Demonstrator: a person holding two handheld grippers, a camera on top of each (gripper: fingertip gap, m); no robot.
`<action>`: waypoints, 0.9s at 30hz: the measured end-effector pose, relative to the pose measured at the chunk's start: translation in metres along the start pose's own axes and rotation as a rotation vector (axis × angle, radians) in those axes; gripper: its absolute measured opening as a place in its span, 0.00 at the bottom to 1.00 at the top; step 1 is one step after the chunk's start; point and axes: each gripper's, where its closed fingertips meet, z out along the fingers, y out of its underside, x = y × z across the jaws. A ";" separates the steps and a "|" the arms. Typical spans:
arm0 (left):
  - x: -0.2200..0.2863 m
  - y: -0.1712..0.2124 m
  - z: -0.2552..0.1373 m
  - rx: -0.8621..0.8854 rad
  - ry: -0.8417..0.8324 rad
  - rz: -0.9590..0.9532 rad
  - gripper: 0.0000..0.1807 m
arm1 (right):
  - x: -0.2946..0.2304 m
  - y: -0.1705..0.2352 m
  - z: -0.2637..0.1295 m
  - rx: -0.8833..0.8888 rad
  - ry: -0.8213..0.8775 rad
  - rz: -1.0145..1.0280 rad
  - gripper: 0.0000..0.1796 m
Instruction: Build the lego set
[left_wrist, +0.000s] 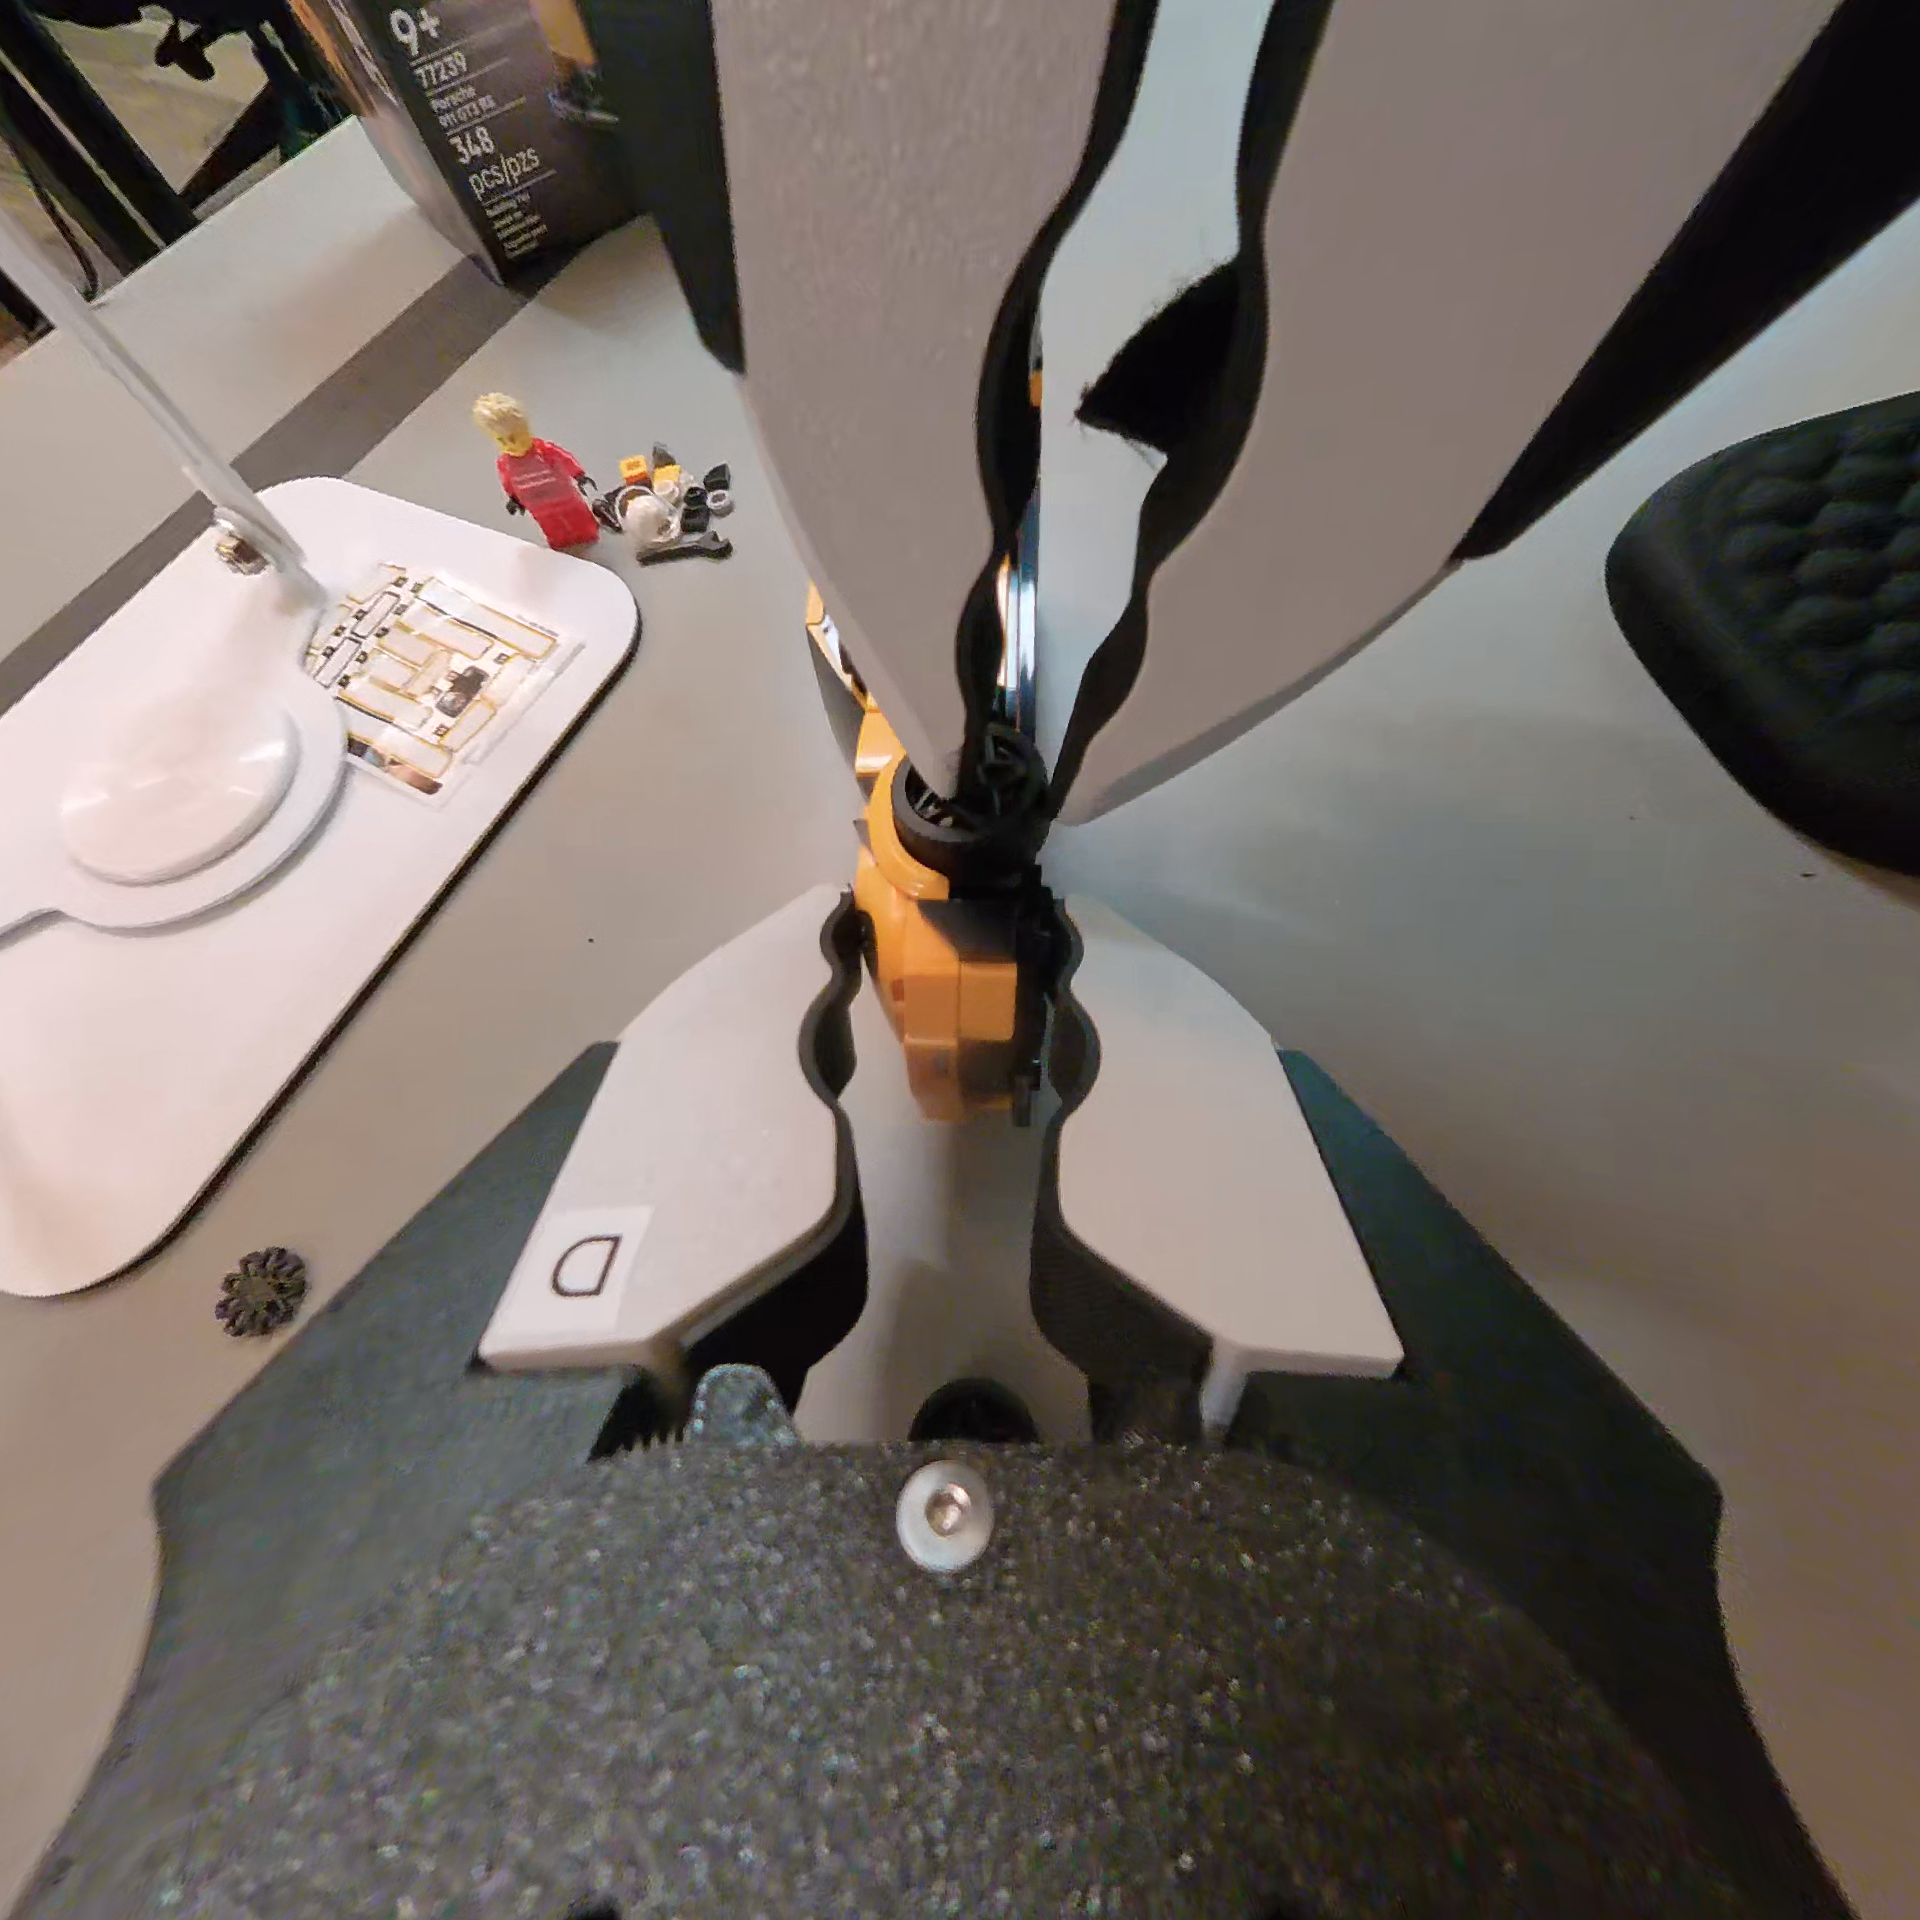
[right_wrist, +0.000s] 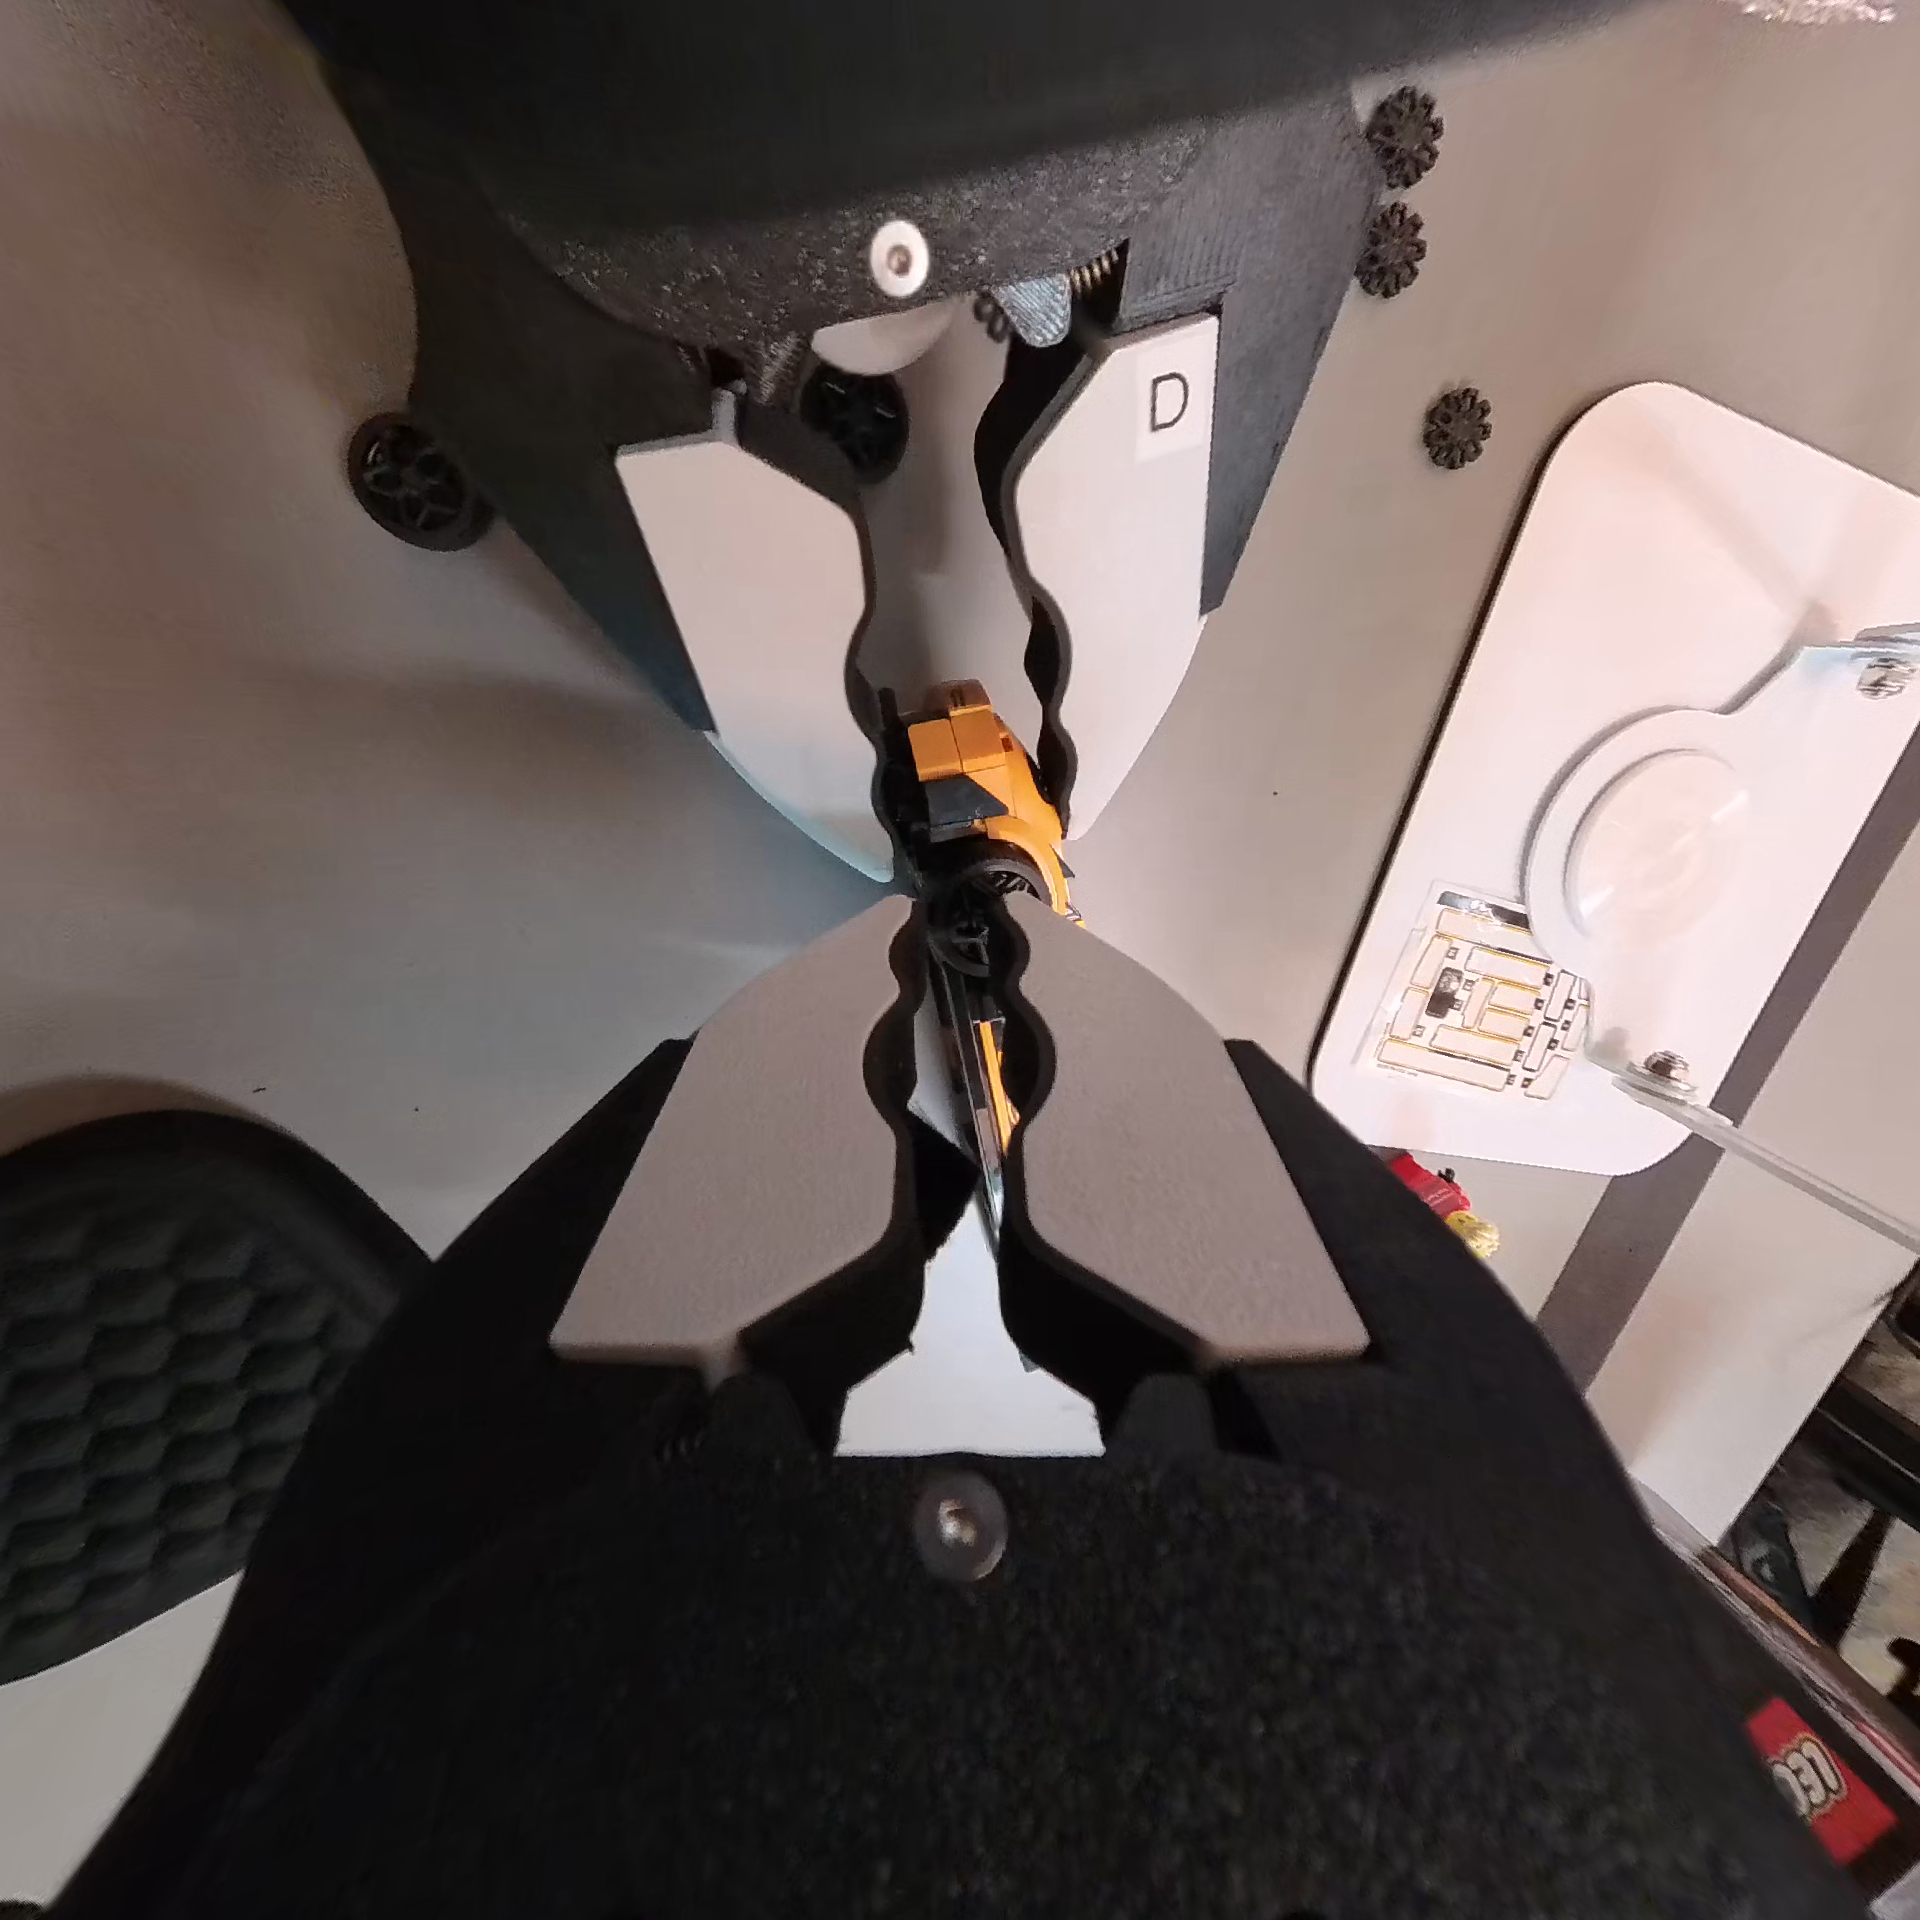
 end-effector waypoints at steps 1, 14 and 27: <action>0.000 0.000 0.000 -0.001 -0.001 0.001 0.19 | 0.000 0.000 0.000 0.000 0.002 -0.004 0.06; 0.001 0.000 -0.001 0.034 0.056 -0.036 0.19 | -0.001 0.000 0.000 -0.013 -0.005 -0.058 0.05; 0.004 -0.001 -0.002 0.058 0.106 -0.078 0.20 | -0.001 0.000 0.000 -0.034 -0.039 -0.045 0.05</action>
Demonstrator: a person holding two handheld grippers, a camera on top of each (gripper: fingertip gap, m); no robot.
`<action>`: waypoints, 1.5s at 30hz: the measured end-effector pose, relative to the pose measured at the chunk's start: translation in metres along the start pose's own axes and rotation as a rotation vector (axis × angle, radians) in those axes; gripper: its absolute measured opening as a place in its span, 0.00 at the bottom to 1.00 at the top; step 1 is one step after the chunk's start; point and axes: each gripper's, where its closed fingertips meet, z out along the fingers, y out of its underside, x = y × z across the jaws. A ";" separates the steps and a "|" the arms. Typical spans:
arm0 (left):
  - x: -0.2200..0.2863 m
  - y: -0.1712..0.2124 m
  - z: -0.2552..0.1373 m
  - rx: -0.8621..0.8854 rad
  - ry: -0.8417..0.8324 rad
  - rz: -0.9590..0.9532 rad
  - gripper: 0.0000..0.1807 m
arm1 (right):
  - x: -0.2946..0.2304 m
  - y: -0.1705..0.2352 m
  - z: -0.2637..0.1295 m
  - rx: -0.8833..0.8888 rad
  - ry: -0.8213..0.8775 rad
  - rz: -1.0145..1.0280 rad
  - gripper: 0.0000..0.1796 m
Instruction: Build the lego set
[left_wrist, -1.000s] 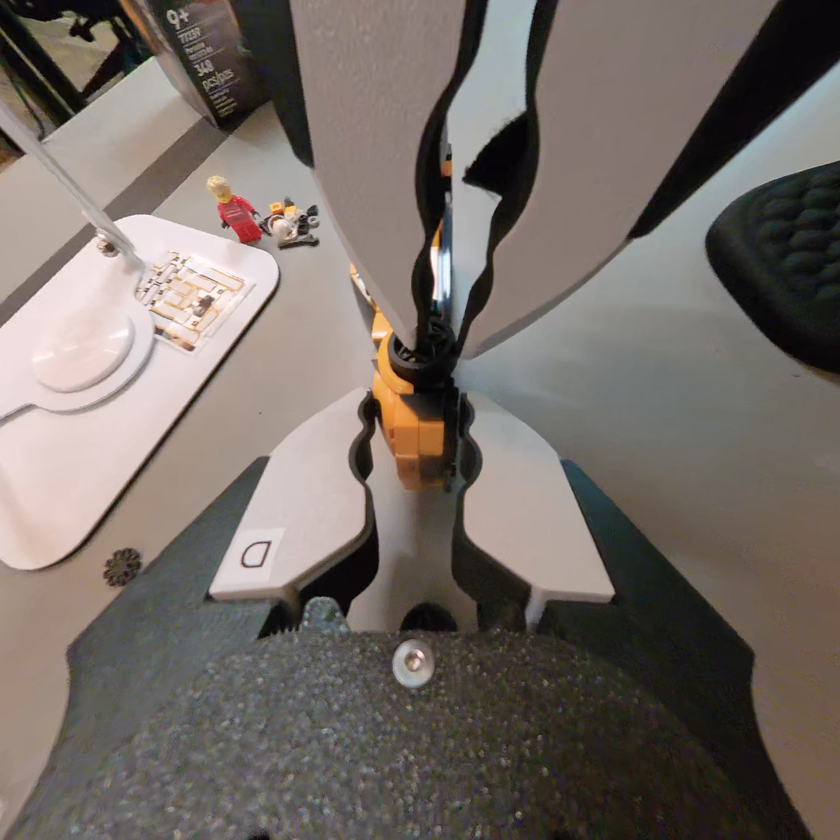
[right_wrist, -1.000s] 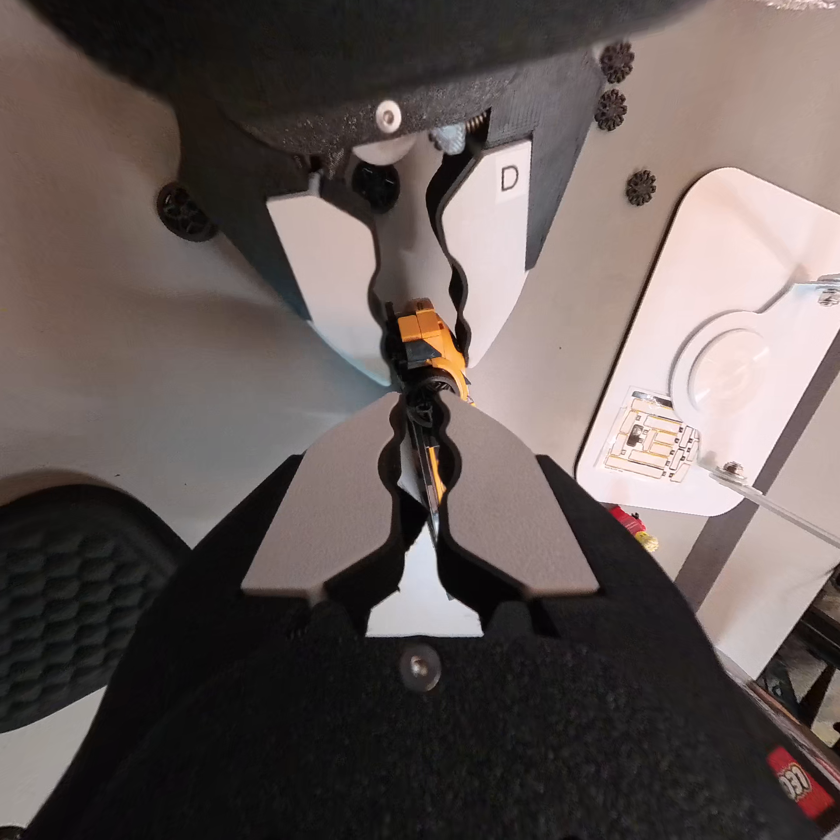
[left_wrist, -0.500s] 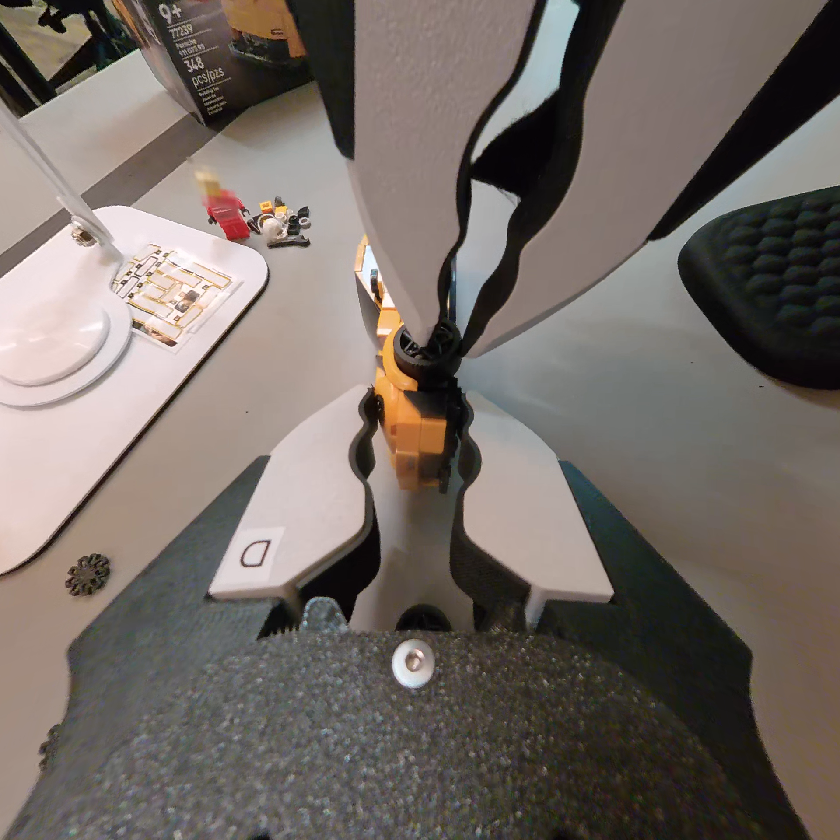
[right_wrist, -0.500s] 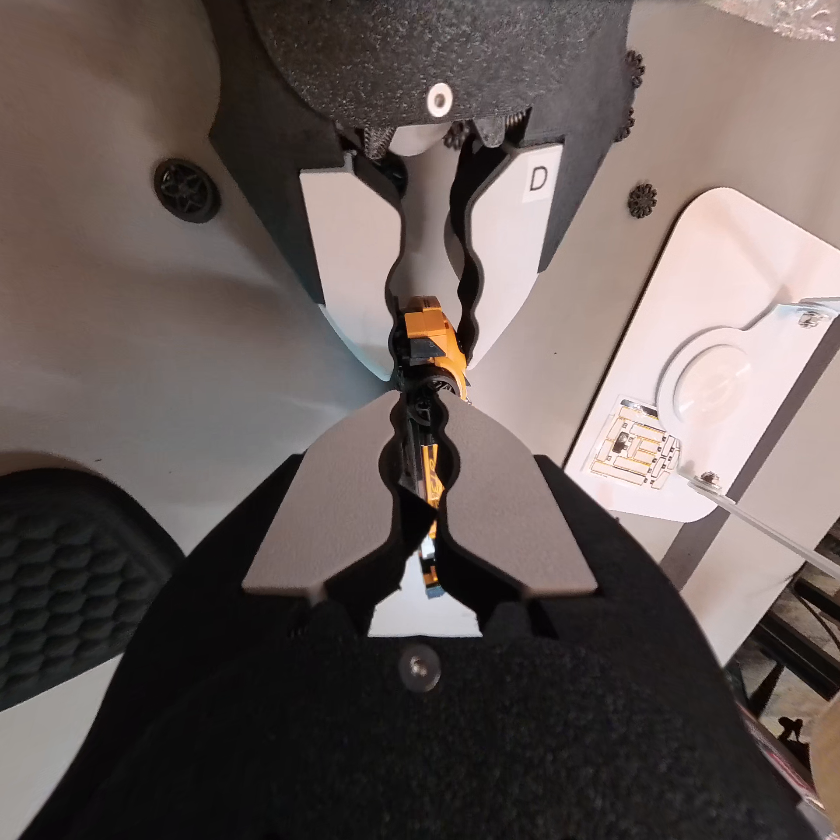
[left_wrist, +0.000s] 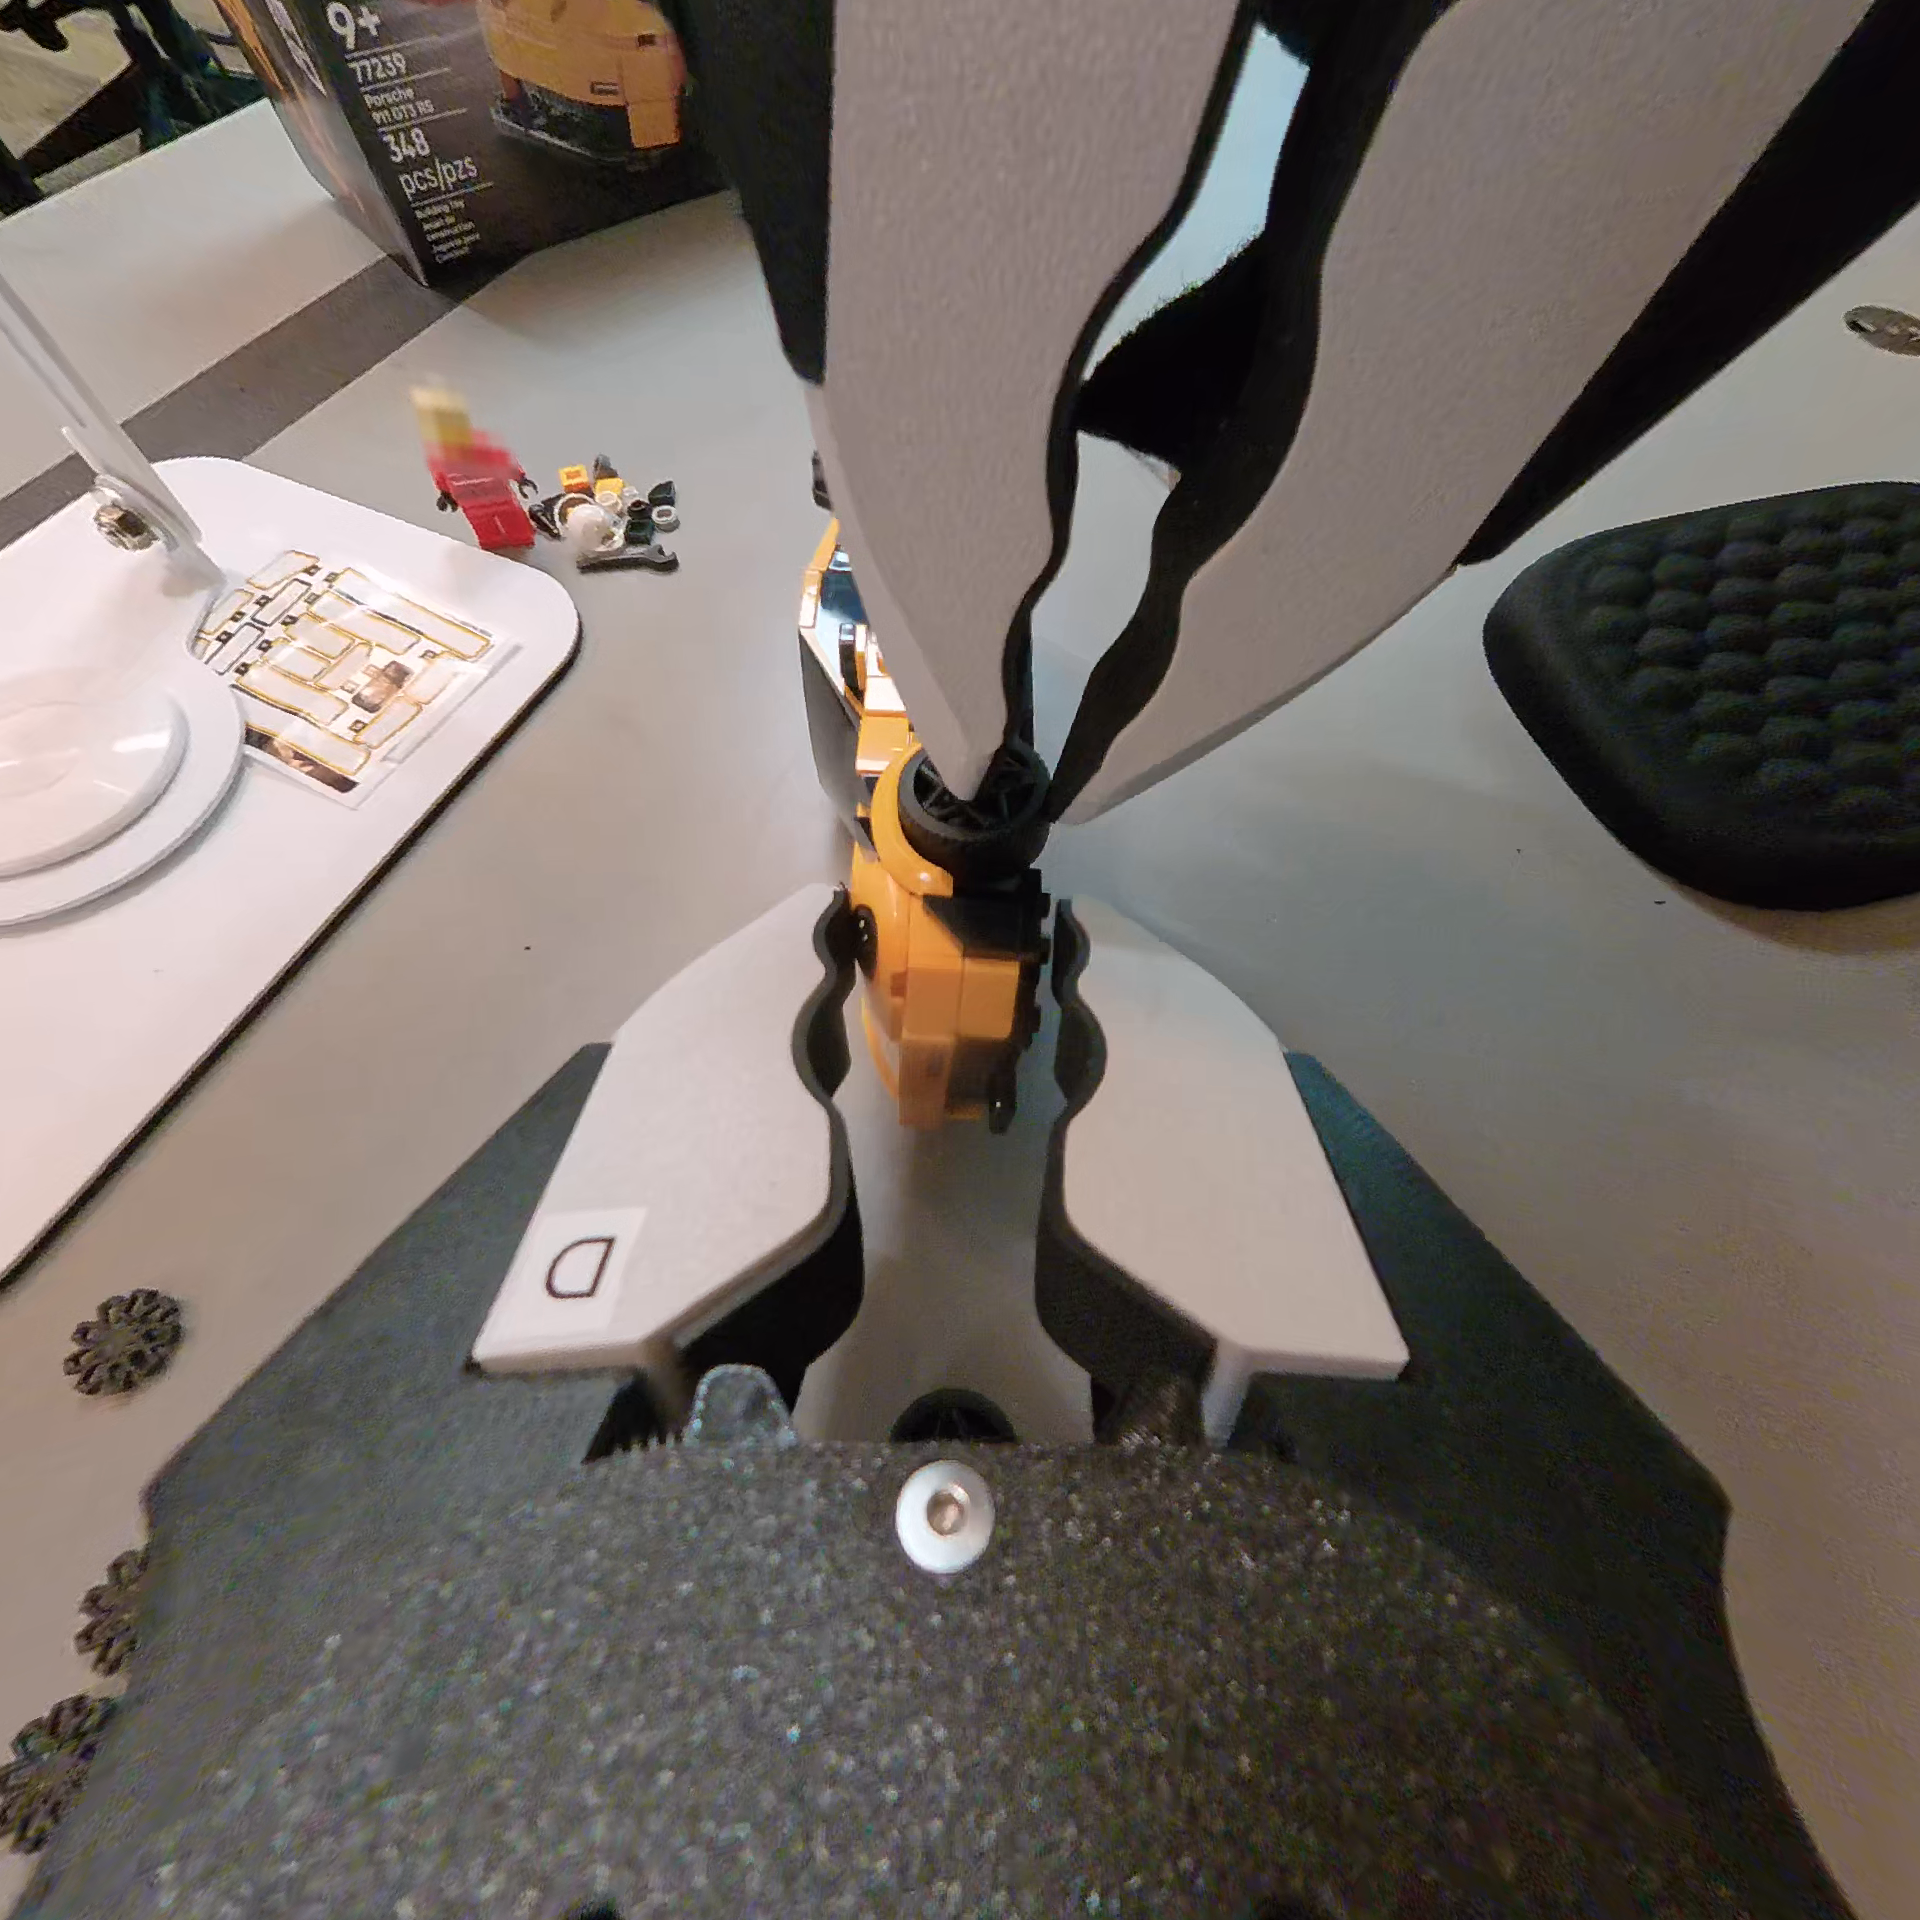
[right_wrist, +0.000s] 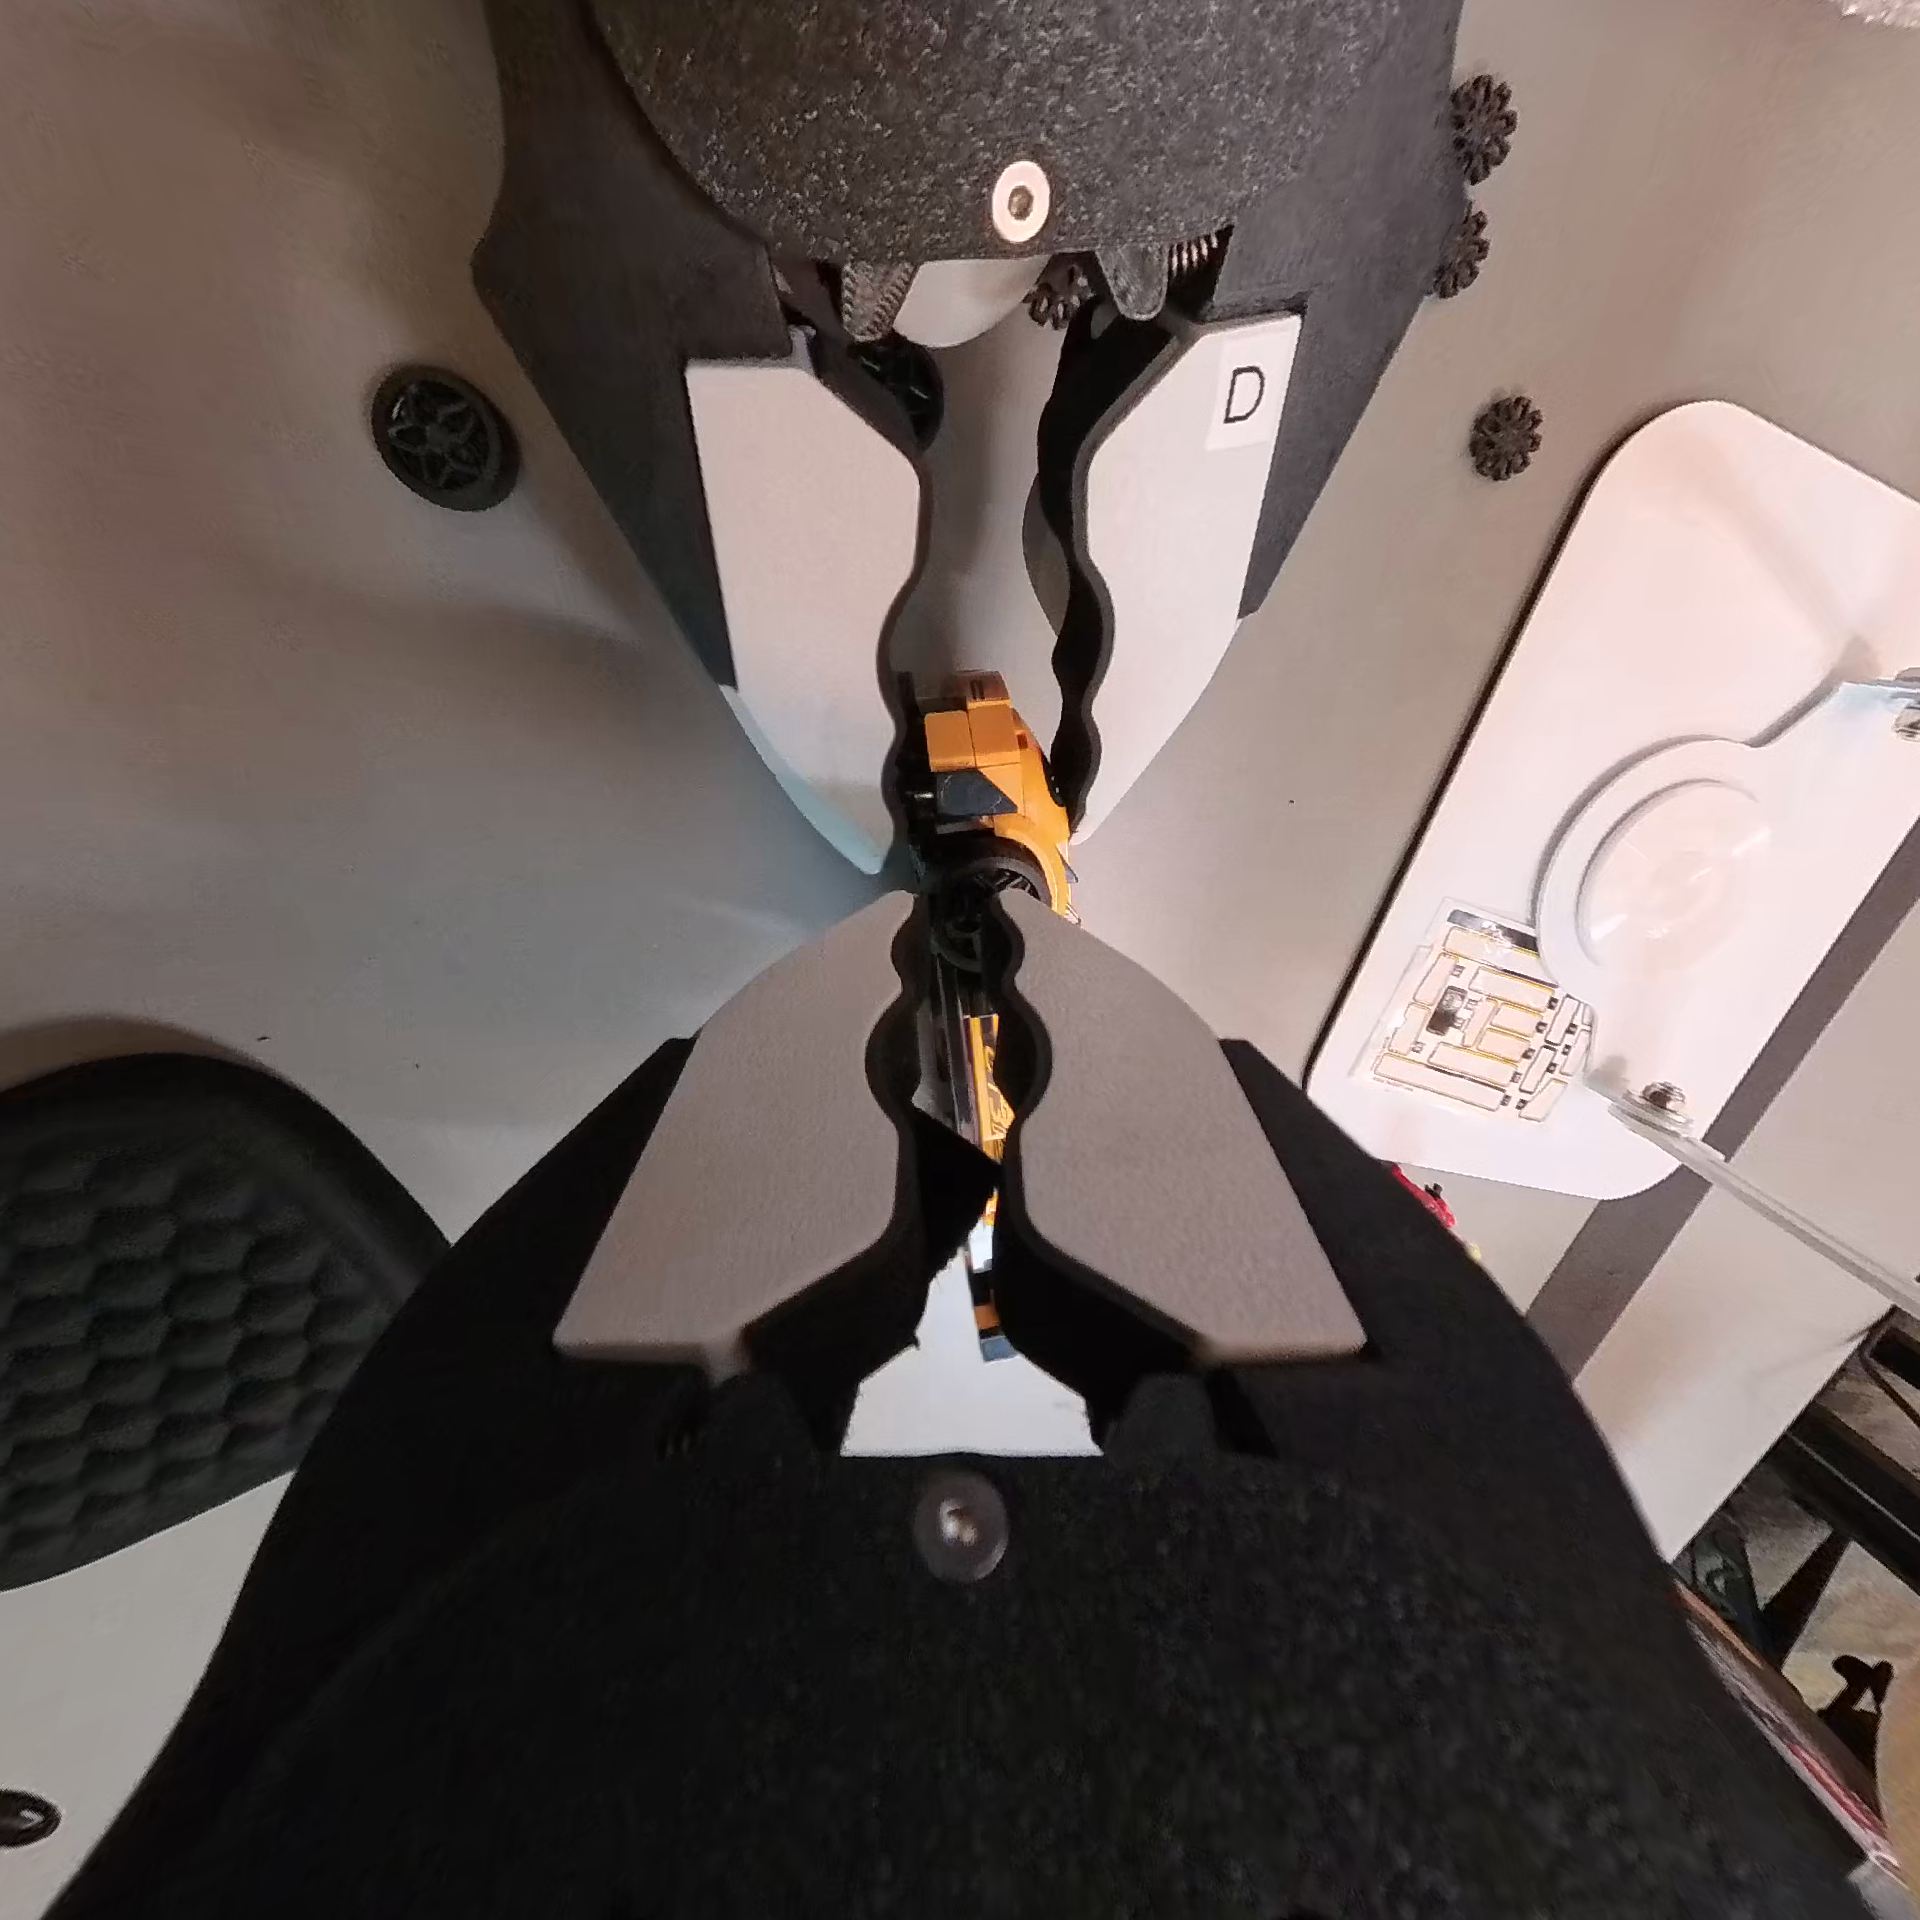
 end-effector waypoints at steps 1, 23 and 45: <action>0.000 0.000 0.000 0.003 0.002 0.007 0.20 | 0.000 0.000 0.000 0.000 0.004 0.000 0.05; -0.001 0.011 -0.004 -0.024 0.007 0.053 0.18 | 0.000 -0.003 0.000 0.042 0.015 -0.013 0.06; 0.002 0.010 -0.003 -0.021 0.027 0.010 0.19 | -0.002 -0.002 -0.003 0.107 -0.019 0.015 0.06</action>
